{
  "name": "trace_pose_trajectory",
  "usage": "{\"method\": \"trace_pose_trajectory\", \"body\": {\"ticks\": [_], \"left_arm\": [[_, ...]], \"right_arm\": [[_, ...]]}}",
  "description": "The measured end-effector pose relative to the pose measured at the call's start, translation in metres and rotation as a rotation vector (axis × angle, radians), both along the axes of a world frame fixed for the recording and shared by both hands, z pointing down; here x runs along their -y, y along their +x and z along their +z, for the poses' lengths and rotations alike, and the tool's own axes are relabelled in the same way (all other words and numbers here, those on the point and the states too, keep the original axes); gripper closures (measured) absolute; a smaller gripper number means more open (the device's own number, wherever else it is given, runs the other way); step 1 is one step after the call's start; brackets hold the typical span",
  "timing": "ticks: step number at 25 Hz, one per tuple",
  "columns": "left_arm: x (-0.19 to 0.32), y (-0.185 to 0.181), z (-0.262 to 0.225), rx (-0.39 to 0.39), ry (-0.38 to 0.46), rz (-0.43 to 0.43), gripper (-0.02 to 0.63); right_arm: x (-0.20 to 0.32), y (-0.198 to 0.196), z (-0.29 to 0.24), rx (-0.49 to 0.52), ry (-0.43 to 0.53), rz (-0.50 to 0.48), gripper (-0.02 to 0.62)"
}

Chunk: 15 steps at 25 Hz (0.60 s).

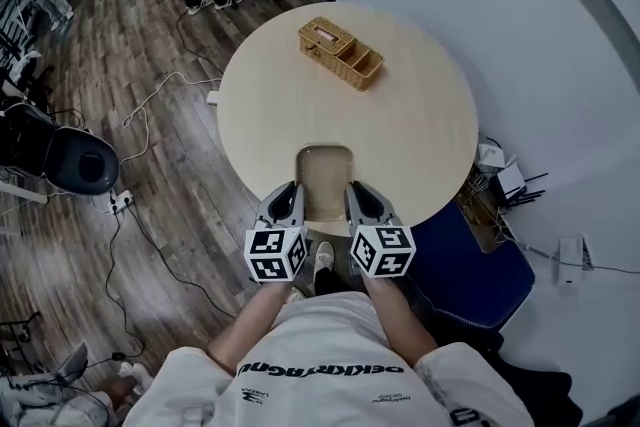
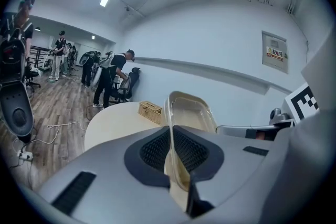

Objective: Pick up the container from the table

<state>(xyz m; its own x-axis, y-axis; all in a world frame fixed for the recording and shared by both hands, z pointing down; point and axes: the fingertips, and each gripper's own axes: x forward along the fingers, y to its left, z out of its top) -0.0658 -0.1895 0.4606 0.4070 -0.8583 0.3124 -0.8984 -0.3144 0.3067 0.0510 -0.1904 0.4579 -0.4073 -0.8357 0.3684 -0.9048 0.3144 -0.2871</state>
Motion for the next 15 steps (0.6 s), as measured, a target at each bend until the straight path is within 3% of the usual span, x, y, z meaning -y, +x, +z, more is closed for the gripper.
{"method": "trace_pose_trajectory", "body": {"ticks": [15], "left_arm": [[-0.027,-0.009,-0.068,-0.017,0.139,-0.004,0.569]], "right_arm": [[-0.029,-0.007,-0.068,0.038,0.128,0.002,0.531]]}}
